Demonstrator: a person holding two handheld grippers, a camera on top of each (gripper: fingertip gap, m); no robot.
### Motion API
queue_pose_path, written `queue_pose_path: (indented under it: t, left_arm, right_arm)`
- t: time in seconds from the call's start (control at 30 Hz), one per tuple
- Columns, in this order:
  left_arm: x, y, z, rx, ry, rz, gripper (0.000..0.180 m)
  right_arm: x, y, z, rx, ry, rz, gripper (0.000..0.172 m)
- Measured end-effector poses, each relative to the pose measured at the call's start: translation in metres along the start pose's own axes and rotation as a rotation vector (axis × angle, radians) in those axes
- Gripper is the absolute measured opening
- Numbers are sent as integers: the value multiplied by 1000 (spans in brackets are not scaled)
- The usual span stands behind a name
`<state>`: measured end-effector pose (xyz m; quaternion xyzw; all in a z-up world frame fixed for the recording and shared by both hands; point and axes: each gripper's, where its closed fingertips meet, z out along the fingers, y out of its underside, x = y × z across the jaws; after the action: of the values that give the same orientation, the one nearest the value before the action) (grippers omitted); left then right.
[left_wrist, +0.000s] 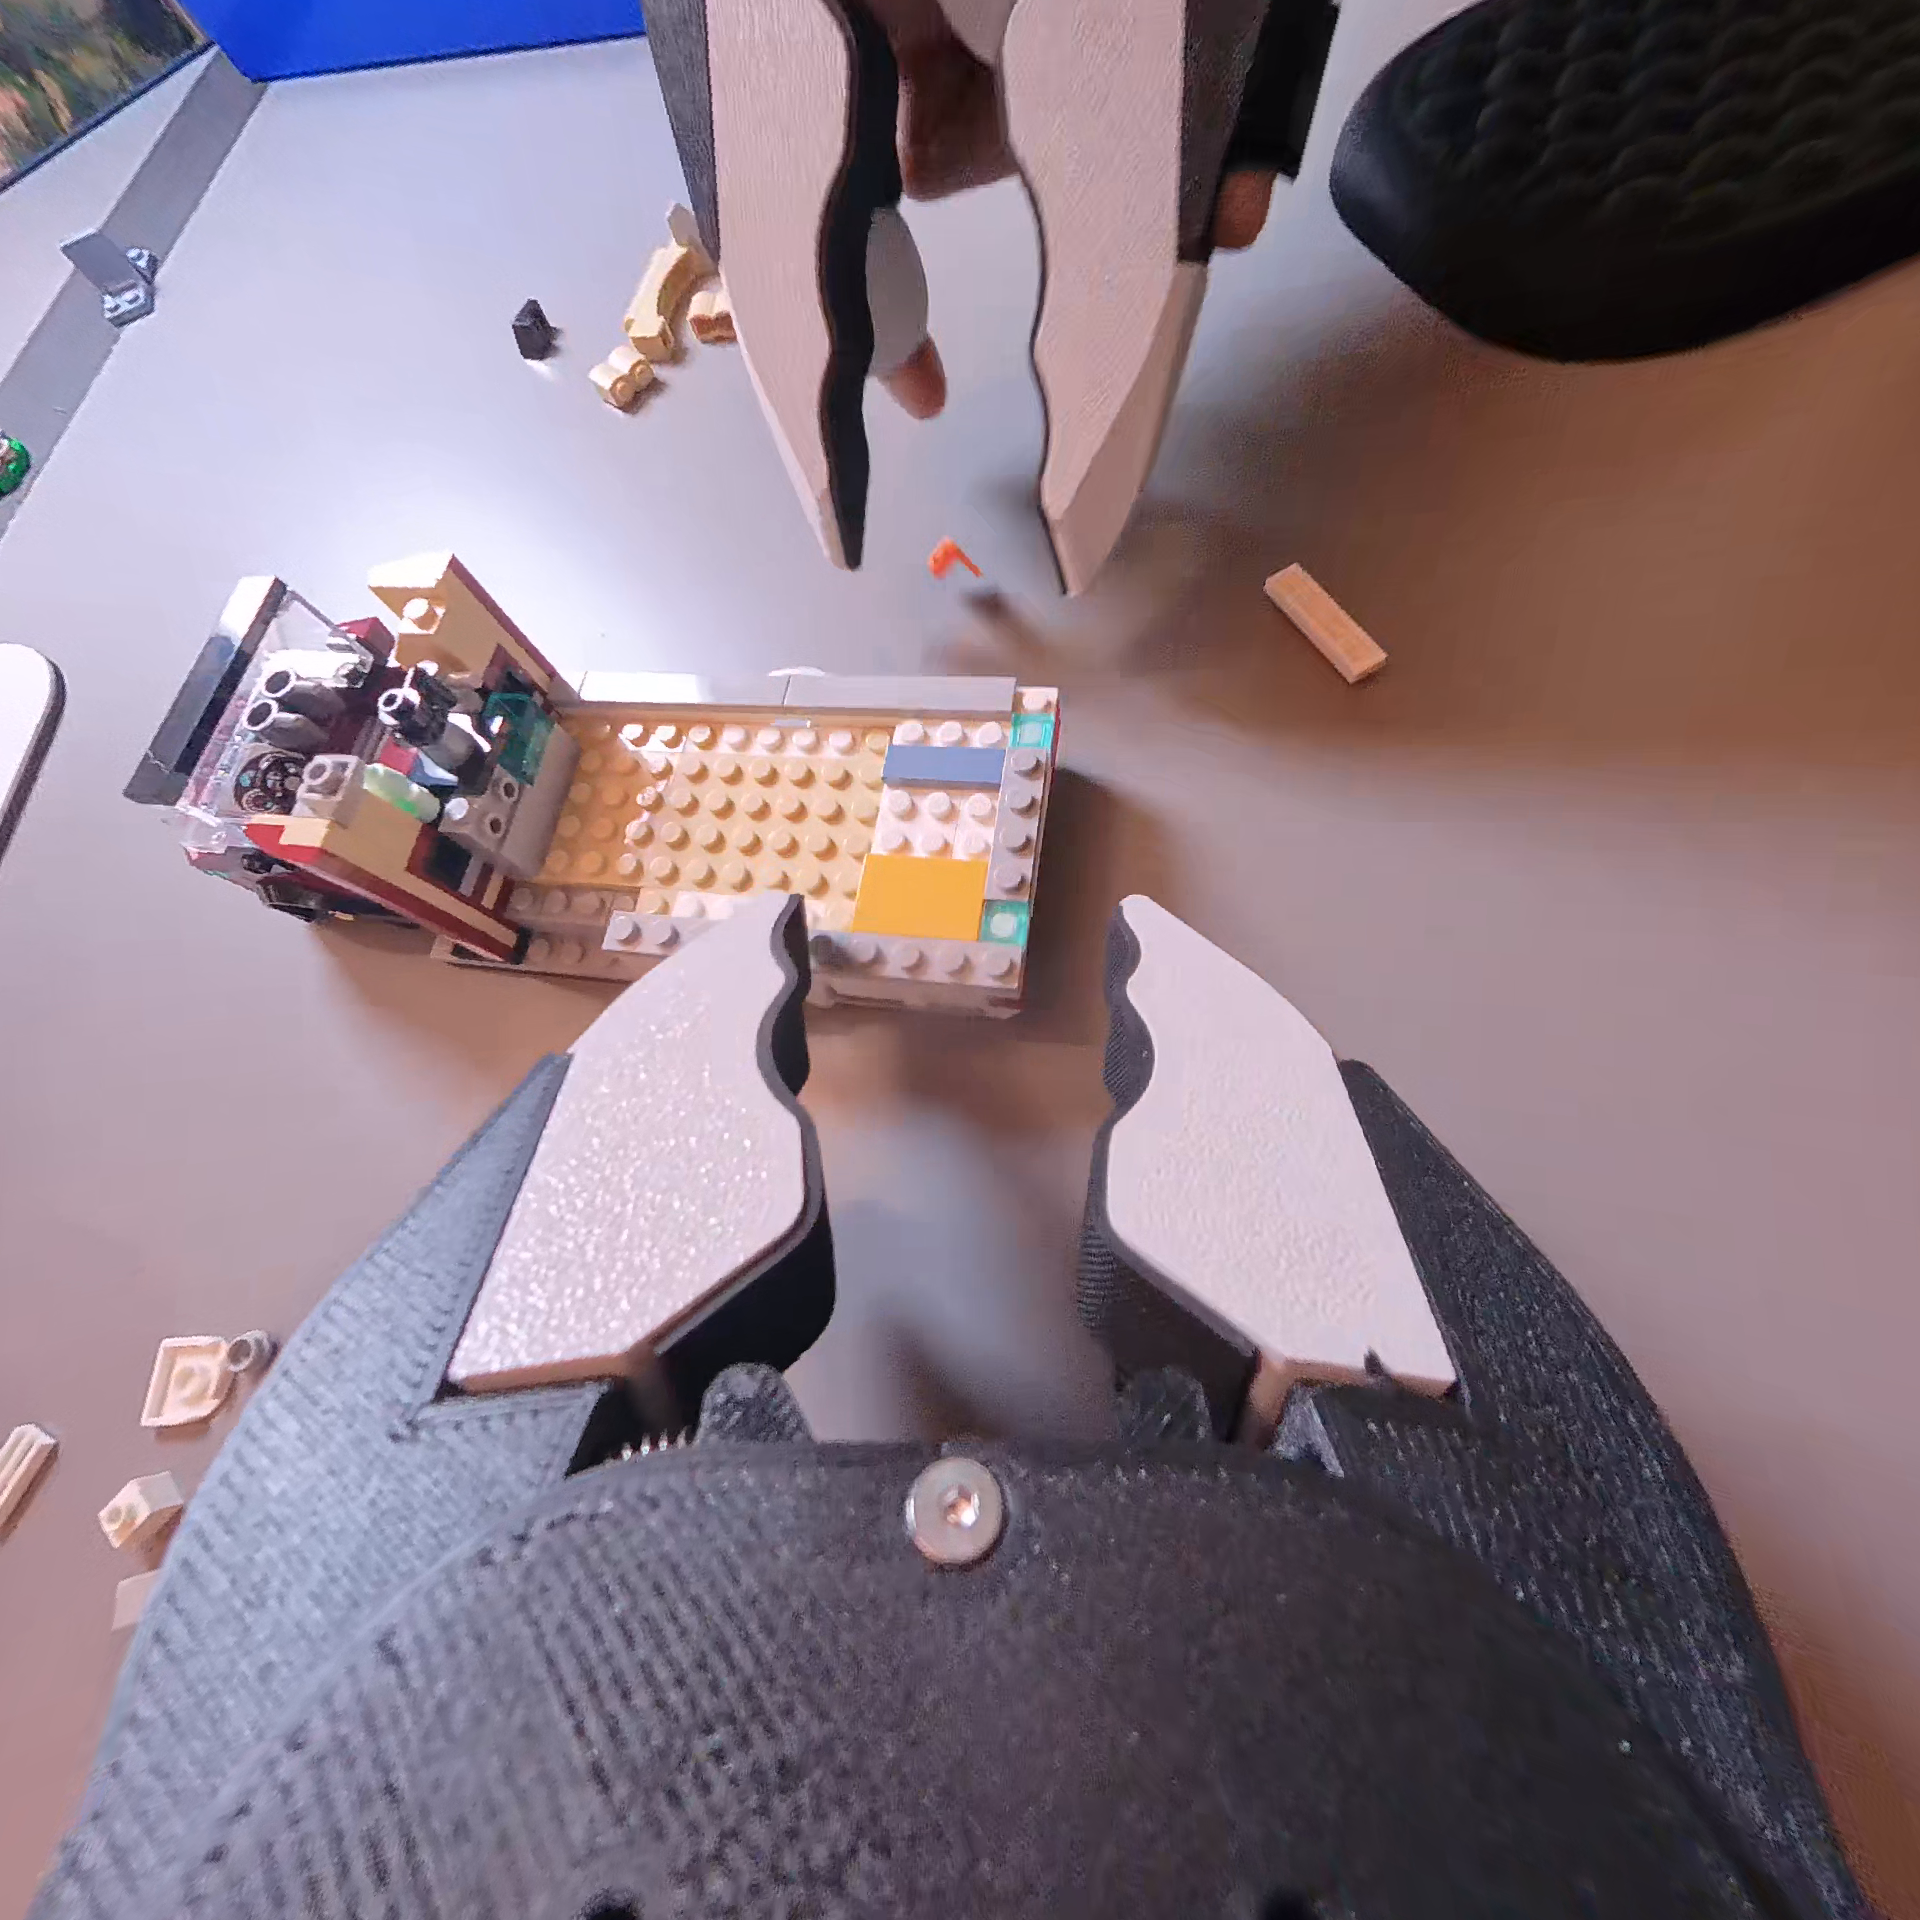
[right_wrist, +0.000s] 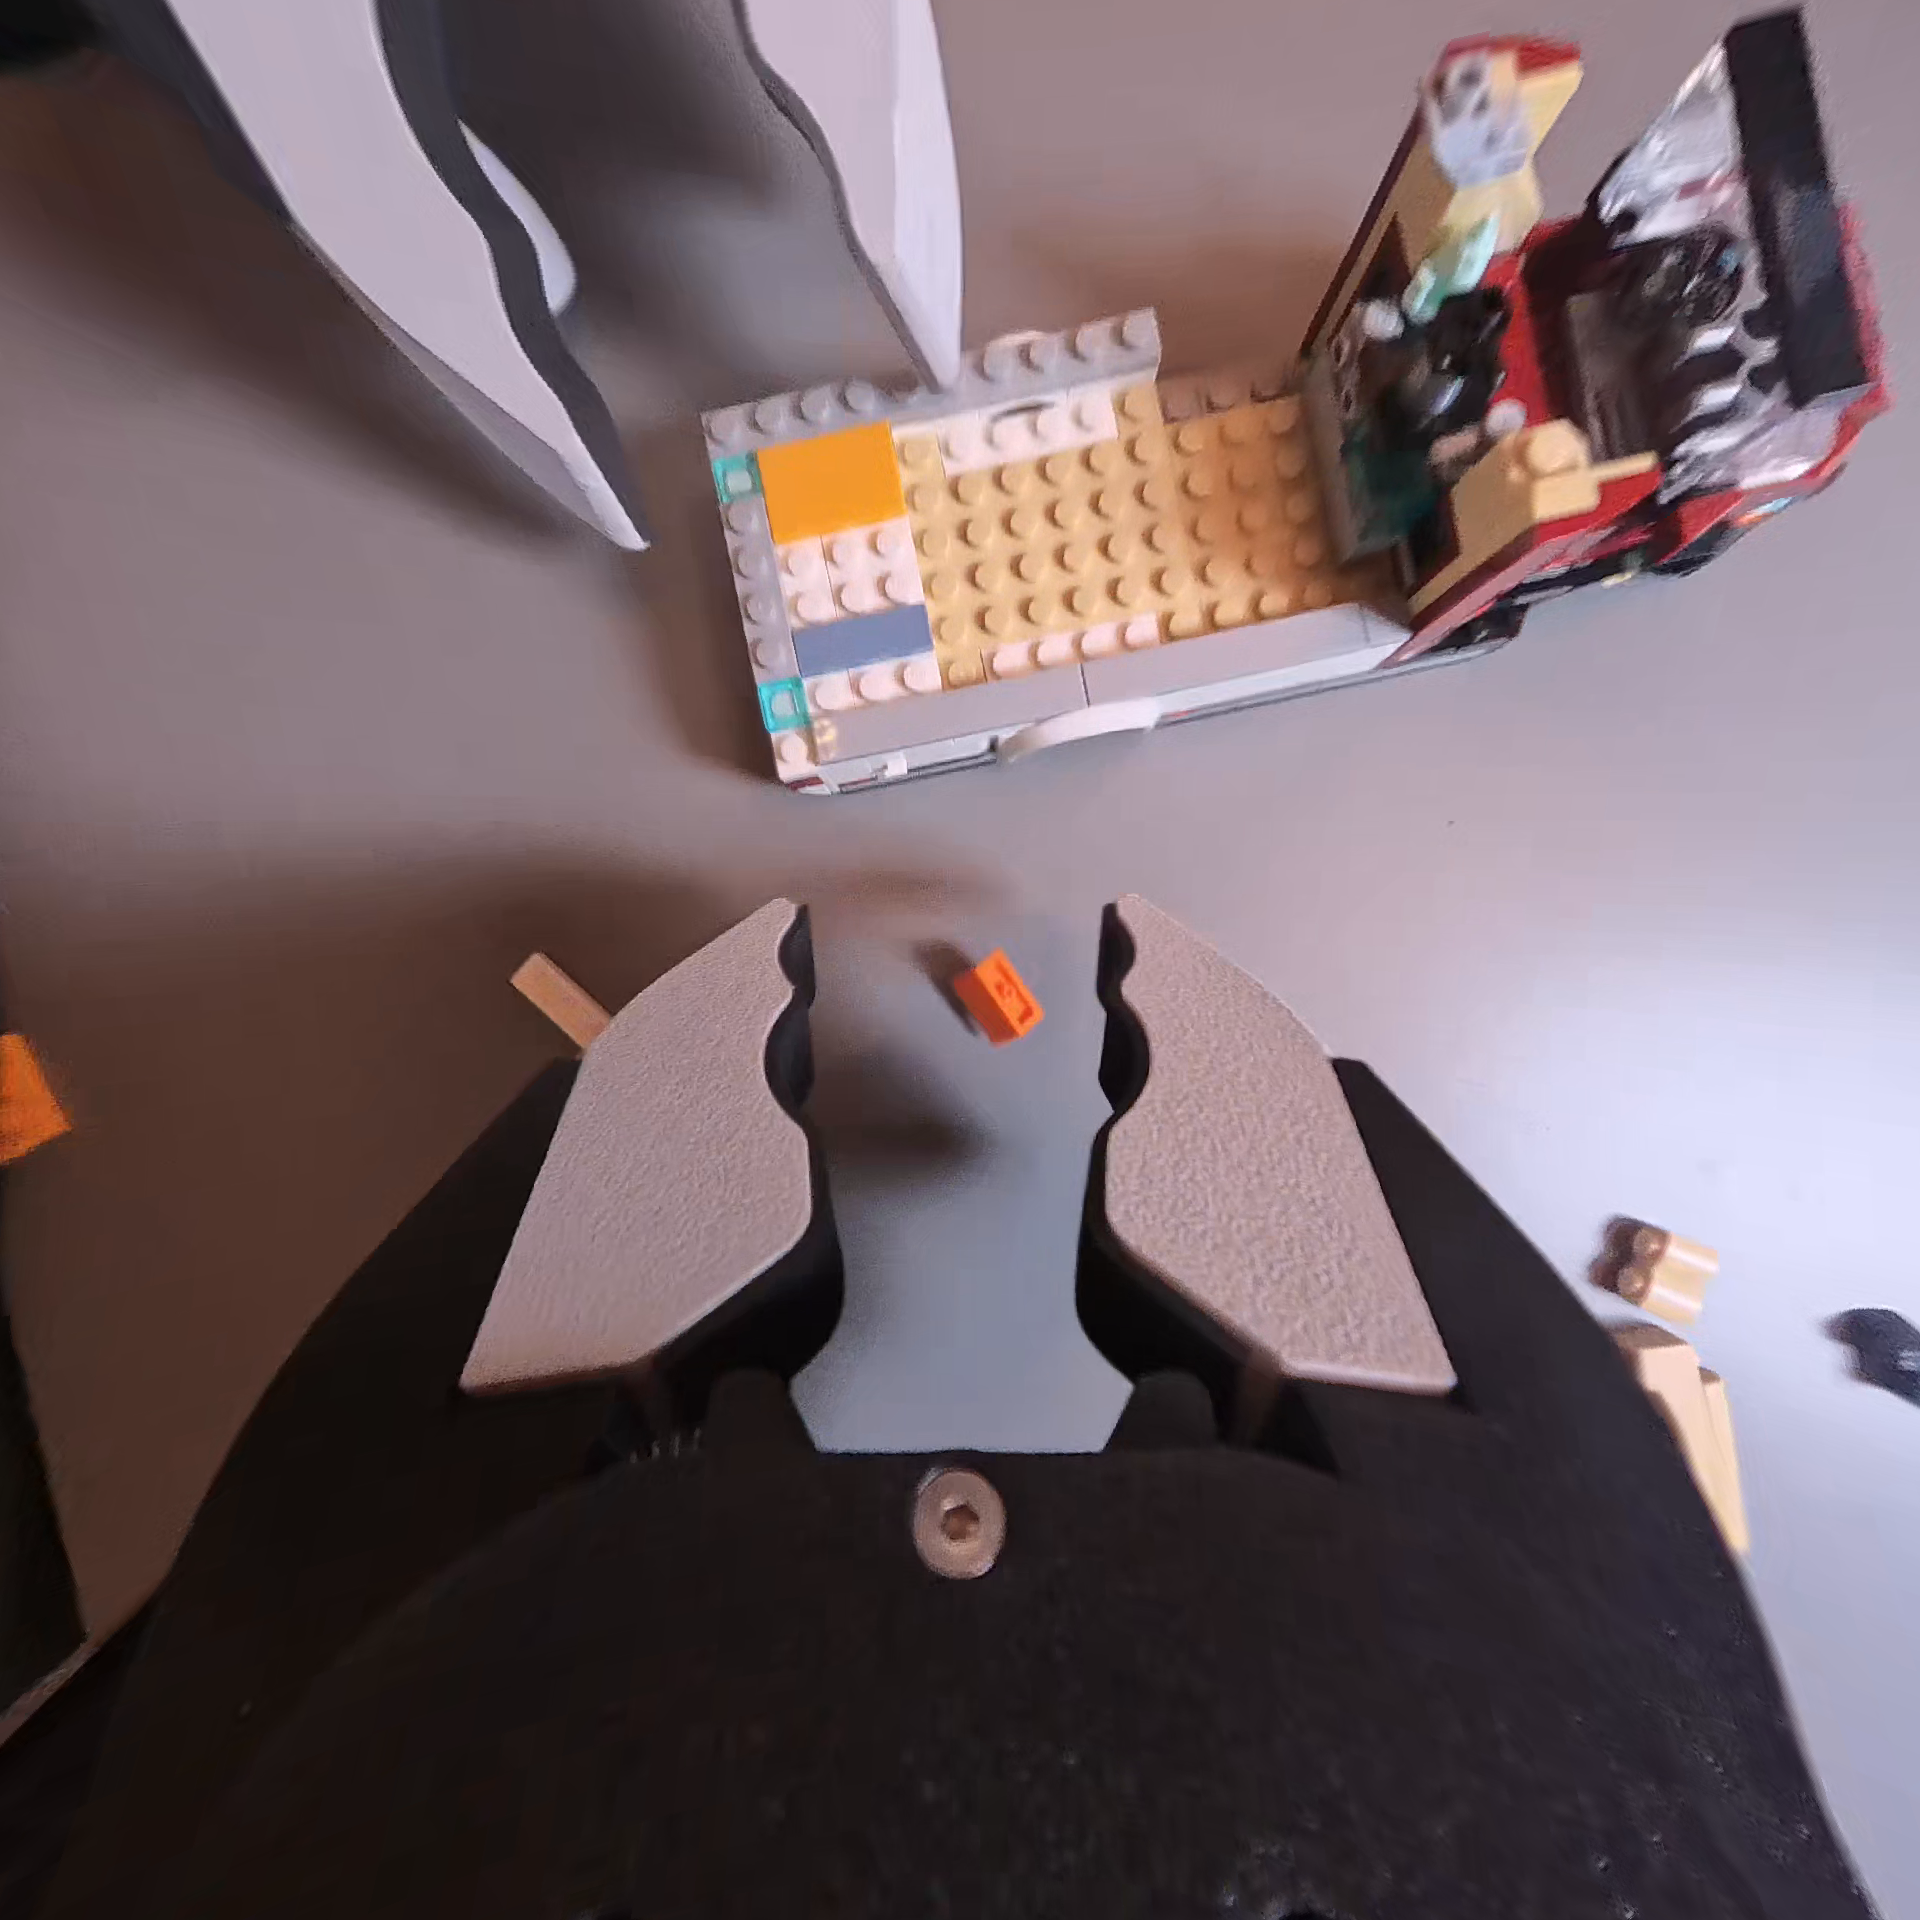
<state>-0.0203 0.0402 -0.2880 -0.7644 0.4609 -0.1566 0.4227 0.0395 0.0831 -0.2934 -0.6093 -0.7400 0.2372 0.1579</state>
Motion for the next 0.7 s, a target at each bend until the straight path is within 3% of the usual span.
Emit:
queue_pose_path:
  t: [0.13,0.23,0.4,0.5,0.7]
  left_arm:
    - [-12,3,-7,12,-32,67,62]
    - [-16,8,-3,14,-33,90,66]
    - [-17,13,4,5,-56,122,63]
    - [-16,12,4,3,-65,116,63]
    - [-16,8,9,-9,-115,104,66]
  right_arm:
    - [-13,-40,-14,93,-3,-70,49]
    - [-35,-62,2,52,-64,-130,54]
    - [-33,-59,37,-141,-63,-180,47]
    - [-29,-61,40,-174,-61,-181,33]
    - [-28,-61,40,-176,-52,-225,32]
